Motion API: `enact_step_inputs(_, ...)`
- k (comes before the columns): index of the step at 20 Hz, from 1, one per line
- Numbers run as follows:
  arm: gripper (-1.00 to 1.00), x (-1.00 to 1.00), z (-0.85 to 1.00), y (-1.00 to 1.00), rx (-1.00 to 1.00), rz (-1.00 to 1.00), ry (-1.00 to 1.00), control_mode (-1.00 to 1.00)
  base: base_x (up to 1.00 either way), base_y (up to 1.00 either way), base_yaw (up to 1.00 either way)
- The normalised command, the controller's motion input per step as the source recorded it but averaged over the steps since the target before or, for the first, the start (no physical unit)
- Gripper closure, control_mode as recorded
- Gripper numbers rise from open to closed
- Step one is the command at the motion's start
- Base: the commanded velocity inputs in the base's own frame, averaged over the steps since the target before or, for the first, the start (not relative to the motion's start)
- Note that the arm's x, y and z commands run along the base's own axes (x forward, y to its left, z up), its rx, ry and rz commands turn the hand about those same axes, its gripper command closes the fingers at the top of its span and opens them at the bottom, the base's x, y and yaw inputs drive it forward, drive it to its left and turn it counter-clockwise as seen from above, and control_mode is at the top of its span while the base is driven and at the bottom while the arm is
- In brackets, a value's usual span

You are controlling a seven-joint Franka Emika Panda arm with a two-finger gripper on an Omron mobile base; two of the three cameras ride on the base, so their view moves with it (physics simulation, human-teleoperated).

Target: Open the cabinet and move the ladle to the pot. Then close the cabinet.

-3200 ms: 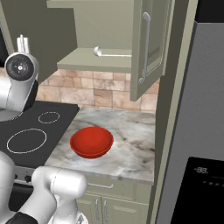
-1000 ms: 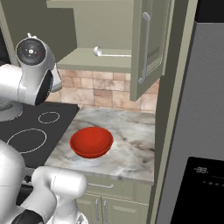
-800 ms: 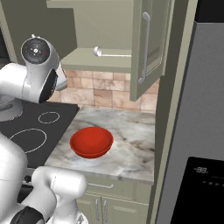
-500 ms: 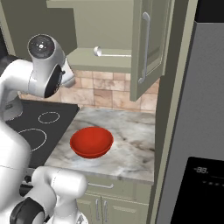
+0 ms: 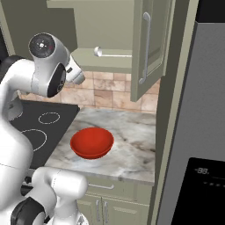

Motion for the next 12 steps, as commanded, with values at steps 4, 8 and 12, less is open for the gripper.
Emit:
enact_step_inputs(4, -1.00, 0.39, 0.00, 0.00, -0.24, 0.00, -0.18, -1.00, 0.00, 0.00, 0.00)
enact_step_inputs(8, -1.00, 0.48, 0.00, 0.00, -0.26, 0.01, -0.10, -1.00, 0.00, 0.00, 0.00)
enact_step_inputs(12, -1.00, 0.44, 0.00, -0.06, -0.23, 0.00, 0.00, -1.00, 0.00, 0.00, 0.00)
